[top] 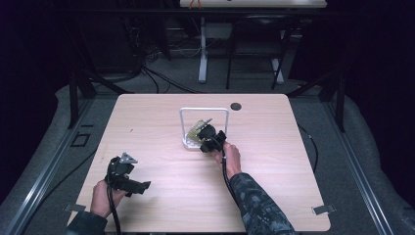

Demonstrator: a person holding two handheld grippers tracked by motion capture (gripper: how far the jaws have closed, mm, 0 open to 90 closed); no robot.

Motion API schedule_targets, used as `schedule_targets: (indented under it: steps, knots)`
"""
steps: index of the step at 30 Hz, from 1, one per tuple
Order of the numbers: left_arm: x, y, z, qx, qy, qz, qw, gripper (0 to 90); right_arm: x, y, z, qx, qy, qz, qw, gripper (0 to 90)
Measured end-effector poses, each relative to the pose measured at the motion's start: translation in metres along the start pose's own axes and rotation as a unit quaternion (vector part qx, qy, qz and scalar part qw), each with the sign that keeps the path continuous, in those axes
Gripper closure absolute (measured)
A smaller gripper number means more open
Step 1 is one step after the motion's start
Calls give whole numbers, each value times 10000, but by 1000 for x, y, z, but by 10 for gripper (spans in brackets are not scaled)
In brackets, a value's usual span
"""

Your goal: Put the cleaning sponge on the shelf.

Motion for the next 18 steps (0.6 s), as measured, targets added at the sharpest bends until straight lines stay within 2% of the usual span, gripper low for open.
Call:
schedule_targets:
  steps: [5,9,11,12,14,18]
  knots:
    - [0,0,0,-11,-7,2,10000,13,4,-1,1,-21,39,19,10000,442]
    - [0,0,0,-20,-7,-3,10000,13,6,0,4,-104,-17,12,9999,350]
    - [0,0,0,-23,-10,-5,10000,13,6,0,4,-108,-25,25,9999,323]
    - [0,0,0,-37,-19,-1,10000,13,7,1,3,-105,-23,13,9999,273]
    - [0,0,0,-38,-20,5,10000,13,7,0,3,-87,-38,-9,10000,234]
    - [0,0,0,-32,-6,-10,10000,12,7,-2,1,-65,-30,9,10000,211]
Point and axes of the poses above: each handheld gripper's, and its own axes: z roughly forward along the jaws, x roughly out of its top, y roughly to its right, the point moved 5 cm from there along z, roughly forward along the jaws, and after that the axes turned 8 degrees about -z, right-handed, at the moved point
